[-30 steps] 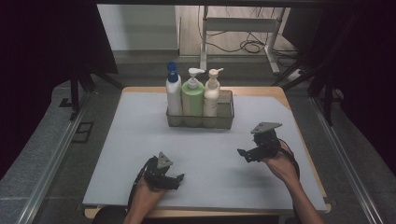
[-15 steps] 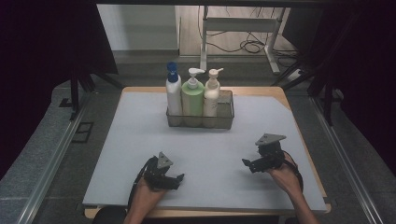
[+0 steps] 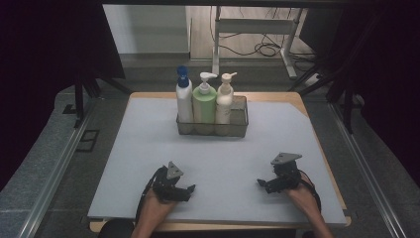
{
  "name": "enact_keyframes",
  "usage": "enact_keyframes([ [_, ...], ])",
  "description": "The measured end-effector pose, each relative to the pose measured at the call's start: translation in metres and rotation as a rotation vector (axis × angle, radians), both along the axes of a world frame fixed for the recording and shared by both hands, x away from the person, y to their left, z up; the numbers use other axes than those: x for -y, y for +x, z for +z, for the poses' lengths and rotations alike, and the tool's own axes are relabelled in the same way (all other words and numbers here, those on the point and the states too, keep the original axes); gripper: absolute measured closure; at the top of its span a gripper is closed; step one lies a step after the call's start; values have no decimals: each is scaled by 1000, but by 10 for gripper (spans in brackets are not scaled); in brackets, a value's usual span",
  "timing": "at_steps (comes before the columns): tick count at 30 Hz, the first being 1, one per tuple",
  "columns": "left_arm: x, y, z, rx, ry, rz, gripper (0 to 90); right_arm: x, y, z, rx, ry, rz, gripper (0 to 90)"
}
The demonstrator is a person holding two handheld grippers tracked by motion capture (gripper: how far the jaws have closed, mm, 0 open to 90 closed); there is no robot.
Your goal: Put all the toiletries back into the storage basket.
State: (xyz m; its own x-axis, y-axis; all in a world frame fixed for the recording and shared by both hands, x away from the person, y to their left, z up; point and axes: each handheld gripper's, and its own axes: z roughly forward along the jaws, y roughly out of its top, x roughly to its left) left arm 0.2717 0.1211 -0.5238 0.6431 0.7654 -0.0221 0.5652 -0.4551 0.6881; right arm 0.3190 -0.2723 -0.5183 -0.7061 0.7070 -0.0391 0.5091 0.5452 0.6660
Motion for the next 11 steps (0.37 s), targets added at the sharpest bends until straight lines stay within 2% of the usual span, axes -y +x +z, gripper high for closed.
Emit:
enact_keyframes([
  [4, 0, 0, 0, 0, 0, 0, 126, 5, -2, -4, -5, 52, -18, 0],
  [11, 0, 0, 0, -1, 0, -1, 126, 5, -3, -5, 0, 54, -21, 0],
])
